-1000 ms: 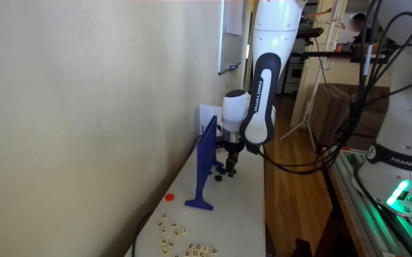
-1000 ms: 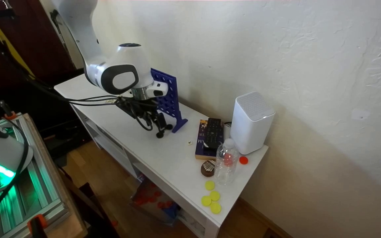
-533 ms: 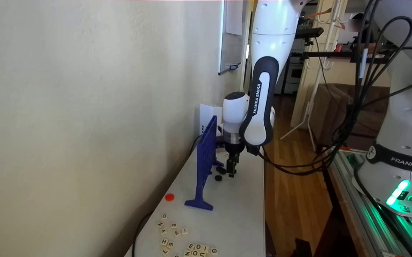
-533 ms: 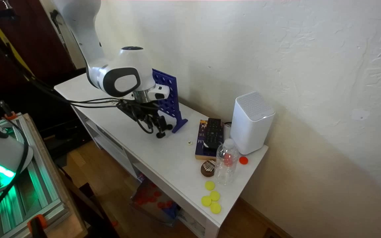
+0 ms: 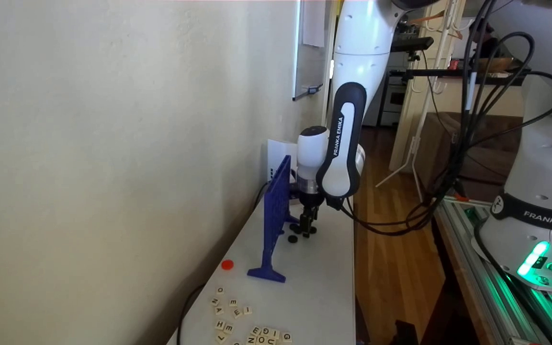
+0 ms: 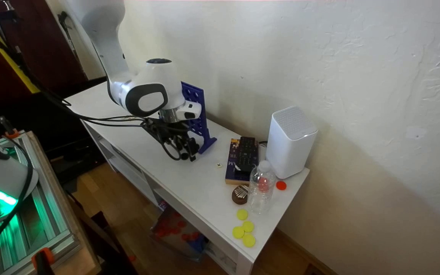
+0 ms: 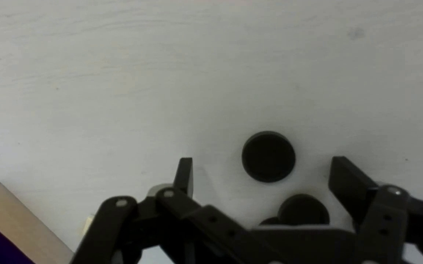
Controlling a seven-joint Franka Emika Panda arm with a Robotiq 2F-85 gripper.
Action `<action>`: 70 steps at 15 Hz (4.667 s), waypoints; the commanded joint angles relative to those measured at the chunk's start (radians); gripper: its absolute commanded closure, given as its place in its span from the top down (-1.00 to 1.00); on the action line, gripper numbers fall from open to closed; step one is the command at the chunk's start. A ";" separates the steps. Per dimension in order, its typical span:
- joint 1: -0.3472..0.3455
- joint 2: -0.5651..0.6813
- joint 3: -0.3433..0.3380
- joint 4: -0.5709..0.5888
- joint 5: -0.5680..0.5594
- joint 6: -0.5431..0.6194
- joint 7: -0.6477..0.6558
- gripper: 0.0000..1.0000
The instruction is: Pick up the black circular object and put it inside the blue object
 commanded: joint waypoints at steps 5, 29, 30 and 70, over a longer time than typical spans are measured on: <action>-0.206 -0.009 0.178 0.019 0.033 -0.033 -0.041 0.66; -0.490 -0.249 0.333 -0.265 0.091 0.030 -0.110 -0.80; -0.556 -0.280 0.374 -0.310 0.096 0.088 -0.123 -0.80; -1.439 -0.499 1.125 -0.402 -0.707 0.716 0.142 -0.30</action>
